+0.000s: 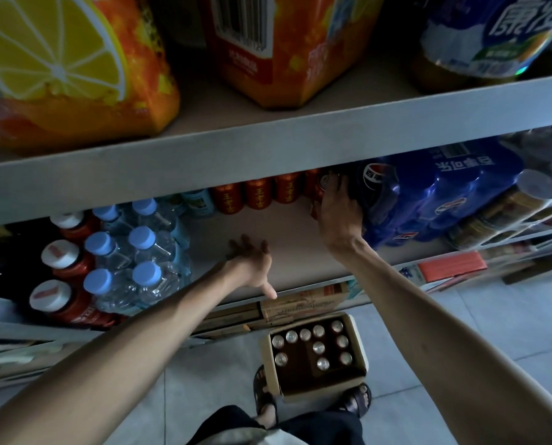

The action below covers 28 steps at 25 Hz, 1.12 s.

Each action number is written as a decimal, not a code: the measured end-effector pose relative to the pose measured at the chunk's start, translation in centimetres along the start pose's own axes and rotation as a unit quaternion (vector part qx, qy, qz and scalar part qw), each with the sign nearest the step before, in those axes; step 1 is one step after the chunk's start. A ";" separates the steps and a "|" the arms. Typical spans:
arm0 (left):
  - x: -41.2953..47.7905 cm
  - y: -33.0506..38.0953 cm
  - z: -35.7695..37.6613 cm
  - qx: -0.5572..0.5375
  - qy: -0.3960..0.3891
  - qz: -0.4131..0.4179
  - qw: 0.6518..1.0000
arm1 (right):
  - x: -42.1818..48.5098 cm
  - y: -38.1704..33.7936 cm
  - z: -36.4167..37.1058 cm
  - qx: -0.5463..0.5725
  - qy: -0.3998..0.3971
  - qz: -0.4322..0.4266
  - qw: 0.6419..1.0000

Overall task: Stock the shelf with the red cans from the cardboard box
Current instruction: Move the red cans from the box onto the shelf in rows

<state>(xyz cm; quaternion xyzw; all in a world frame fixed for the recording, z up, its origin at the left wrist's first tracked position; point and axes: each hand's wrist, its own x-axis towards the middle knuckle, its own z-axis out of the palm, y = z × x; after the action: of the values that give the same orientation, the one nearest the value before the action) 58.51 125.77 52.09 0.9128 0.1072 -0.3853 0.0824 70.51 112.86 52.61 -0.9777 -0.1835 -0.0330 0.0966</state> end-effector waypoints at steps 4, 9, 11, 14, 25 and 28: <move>0.2 -0.1 0.4 0.024 0.029 0.010 0.999 | -0.2 0.1 0.1 0.013 -0.002 0.002 1.000; 0.7 -0.1 0.6 0.014 0.024 -0.006 1.000 | -3.7 0.9 -0.1 0.079 0.075 -0.053 0.993; 0.6 -0.3 0.5 0.010 0.020 -0.010 1.000 | -6.1 2.1 -0.7 0.067 0.090 -0.104 0.988; -0.1 0.7 0.7 0.001 0.036 0.000 0.999 | -9.7 5.2 -1.5 0.089 0.082 -0.146 0.982; 1.8 13.9 14.2 -0.187 0.119 0.179 0.959 | -22.4 20.0 7.4 0.146 -0.127 0.014 0.981; 7.3 14.7 21.9 -0.317 -0.048 0.067 0.945 | -24.7 23.6 14.2 0.127 -0.266 0.060 0.954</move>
<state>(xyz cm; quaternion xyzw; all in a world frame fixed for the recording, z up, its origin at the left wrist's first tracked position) 52.34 107.44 32.73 0.8248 0.1586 -0.3686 0.3983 56.58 85.40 32.05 -0.9399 -0.1466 0.2579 0.1690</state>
